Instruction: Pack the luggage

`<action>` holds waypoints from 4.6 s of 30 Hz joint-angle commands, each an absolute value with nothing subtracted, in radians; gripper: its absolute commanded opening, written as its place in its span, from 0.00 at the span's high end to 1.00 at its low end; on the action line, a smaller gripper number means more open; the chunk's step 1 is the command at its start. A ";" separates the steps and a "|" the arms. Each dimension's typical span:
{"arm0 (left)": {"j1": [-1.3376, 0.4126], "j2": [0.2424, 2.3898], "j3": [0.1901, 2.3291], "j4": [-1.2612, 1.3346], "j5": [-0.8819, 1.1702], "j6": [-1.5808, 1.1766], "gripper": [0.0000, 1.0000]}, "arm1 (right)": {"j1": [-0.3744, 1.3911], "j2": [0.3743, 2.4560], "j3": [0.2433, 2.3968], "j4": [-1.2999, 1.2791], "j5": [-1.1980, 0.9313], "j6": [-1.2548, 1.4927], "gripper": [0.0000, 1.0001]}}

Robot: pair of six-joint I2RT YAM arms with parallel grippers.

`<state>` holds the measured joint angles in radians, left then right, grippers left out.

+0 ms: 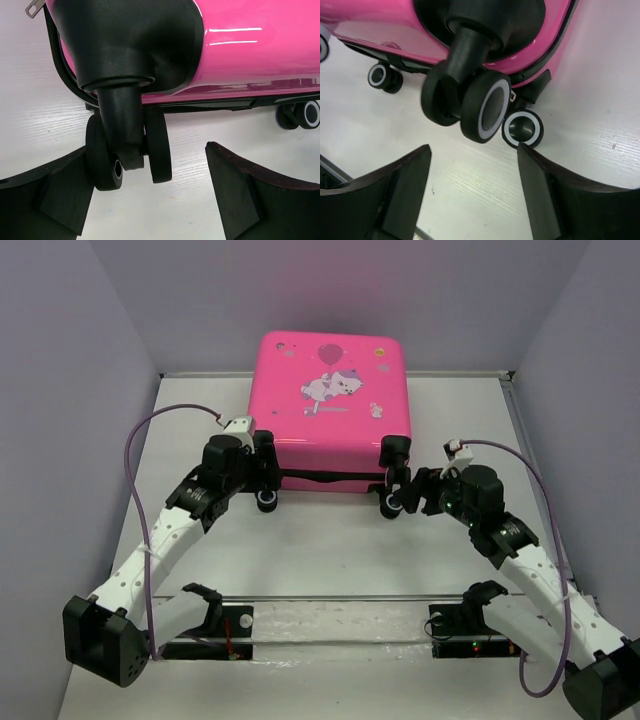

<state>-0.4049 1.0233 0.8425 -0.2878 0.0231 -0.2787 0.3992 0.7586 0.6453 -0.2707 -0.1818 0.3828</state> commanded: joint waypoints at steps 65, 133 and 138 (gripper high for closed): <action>-0.520 0.983 0.896 0.228 0.393 -0.715 0.94 | 1.107 1.694 0.461 1.233 0.535 0.348 0.93; -0.273 0.781 0.753 0.112 0.425 -0.611 0.94 | 0.686 1.201 0.146 1.154 0.377 0.346 0.55; -0.273 0.762 0.747 0.132 0.445 -0.620 0.94 | 0.686 1.080 0.083 1.014 0.405 0.439 0.55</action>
<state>-0.2672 0.8577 0.6952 -0.0807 0.3374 -0.6212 0.6930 1.1778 0.1005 1.0733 0.3420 0.3706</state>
